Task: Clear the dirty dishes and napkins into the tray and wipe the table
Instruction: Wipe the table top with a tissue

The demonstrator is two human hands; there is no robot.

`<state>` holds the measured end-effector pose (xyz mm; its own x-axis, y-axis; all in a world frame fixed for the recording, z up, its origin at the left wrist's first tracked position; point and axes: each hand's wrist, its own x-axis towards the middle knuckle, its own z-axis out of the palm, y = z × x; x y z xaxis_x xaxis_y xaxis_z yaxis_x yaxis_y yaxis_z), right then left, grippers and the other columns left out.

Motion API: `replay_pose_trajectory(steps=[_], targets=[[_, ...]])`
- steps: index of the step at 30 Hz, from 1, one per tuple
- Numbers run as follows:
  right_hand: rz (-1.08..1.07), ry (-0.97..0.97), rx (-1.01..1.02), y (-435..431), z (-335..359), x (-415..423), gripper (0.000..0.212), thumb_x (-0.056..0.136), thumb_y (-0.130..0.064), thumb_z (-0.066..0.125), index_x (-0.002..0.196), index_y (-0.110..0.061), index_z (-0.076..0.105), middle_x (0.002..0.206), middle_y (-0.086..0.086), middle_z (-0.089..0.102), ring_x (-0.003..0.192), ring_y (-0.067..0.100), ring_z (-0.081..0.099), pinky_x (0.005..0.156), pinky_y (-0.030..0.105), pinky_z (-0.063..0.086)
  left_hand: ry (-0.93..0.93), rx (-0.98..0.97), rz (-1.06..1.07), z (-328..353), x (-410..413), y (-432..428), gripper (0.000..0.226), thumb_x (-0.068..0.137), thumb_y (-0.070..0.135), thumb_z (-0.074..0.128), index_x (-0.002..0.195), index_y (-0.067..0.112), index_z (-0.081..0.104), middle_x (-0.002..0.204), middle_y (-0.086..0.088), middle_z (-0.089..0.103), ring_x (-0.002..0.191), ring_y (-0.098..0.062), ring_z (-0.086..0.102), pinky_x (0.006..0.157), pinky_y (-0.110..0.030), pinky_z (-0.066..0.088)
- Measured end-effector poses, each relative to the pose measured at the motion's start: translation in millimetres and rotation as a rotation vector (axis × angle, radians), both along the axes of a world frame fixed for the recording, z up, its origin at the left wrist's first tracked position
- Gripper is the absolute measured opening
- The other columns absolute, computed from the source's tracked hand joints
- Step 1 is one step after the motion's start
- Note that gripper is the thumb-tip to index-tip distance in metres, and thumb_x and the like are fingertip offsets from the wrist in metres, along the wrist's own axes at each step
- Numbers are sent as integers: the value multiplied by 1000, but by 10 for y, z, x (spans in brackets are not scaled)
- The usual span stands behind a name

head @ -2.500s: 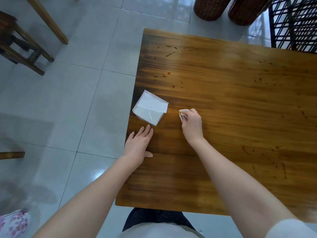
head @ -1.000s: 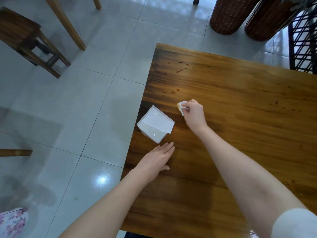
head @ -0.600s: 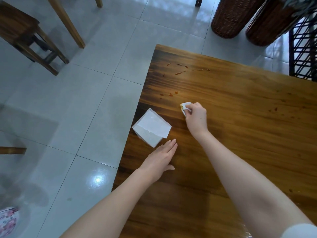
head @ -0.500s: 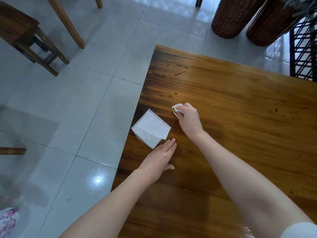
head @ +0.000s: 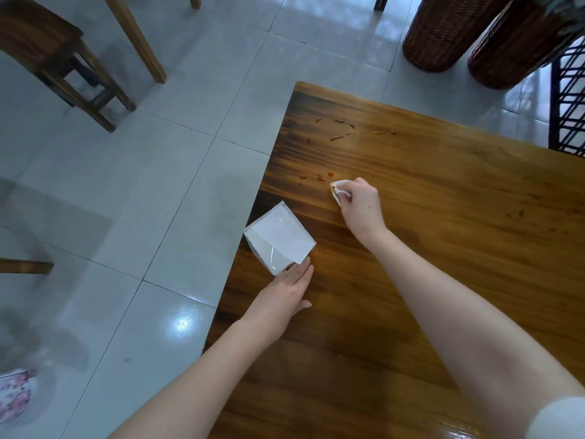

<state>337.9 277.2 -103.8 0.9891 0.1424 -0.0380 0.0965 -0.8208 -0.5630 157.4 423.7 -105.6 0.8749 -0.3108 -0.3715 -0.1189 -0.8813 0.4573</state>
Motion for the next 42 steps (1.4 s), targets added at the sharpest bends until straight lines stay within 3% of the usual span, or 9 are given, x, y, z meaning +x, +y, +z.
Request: replay_pose_trajectory(steps=[4, 9, 13, 21, 26, 29, 33, 37, 42], targets=[[175, 13, -51, 7, 28, 83, 19, 93, -8, 58, 108, -9, 70, 93, 0, 58, 82, 9, 53, 65, 6, 34, 6, 18, 58, 3, 13, 101, 72, 97, 37, 49, 154, 20, 10, 162, 5, 7, 148, -14, 14, 115, -29, 22], [-89, 11, -82, -312, 39, 464, 22, 93, -6, 55, 110, -8, 69, 107, 9, 65, 98, 23, 60, 80, 20, 41, 34, 53, 69, 3, 19, 179, 73, 97, 38, 49, 155, 20, 8, 162, 5, 4, 148, -14, 12, 116, -31, 23], [-172, 12, -29, -8, 0, 415, 20, 93, -6, 55, 108, -6, 69, 106, 10, 64, 97, 23, 59, 79, 22, 42, 43, 51, 69, 9, 20, 203, 71, 98, 37, 48, 155, 19, 9, 162, 4, 6, 148, -14, 15, 118, -31, 24], [303, -4, 39, 612, -11, 40, 19, 91, -3, 59, 107, -2, 69, 97, 9, 64, 87, 18, 61, 73, 18, 48, 42, 44, 120, -3, 7, 212, 59, 102, 34, 41, 154, 23, 15, 161, 7, 8, 147, -15, 19, 116, -29, 25], [-46, -16, 5, 184, -28, 487, 19, 93, -3, 55, 105, -4, 70, 97, 4, 59, 89, 19, 57, 75, 20, 40, 71, -4, 99, 0, 56, 269, 57, 102, 29, 42, 154, 23, 18, 161, 10, 9, 147, -8, 11, 117, -25, 19], [-106, -14, -20, 115, -53, 533, 20, 94, -5, 56, 109, -5, 69, 103, 8, 62, 93, 21, 60, 75, 18, 41, 151, -12, 58, 40, 88, 316, 64, 100, 31, 47, 154, 26, 12, 161, 14, 2, 148, -9, 8, 118, -27, 21], [47, -2, 32, 367, -71, 341, 14, 92, -4, 57, 96, -6, 71, 91, 3, 59, 81, 16, 57, 67, 18, 46, 201, 9, 6, 84, 122, 357, 72, 97, 33, 52, 154, 29, 7, 160, 17, -3, 148, -10, 7, 117, -30, 24], [288, 5, 59, 647, -96, 171, 18, 92, -7, 60, 105, -4, 71, 97, 6, 63, 84, 12, 59, 67, 4, 39, 204, 14, -49, 73, 149, 421, 79, 95, 35, 56, 154, 30, 5, 157, 20, -9, 147, -6, 3, 119, -27, 15], [183, 12, 48, 463, -61, 518, 17, 91, -8, 61, 105, -6, 70, 100, 5, 63, 85, 11, 57, 68, 7, 37, 186, -13, -57, 31, 118, 465, 79, 94, 36, 56, 154, 31, 4, 151, 24, -12, 146, -1, 0, 120, -26, 7]])
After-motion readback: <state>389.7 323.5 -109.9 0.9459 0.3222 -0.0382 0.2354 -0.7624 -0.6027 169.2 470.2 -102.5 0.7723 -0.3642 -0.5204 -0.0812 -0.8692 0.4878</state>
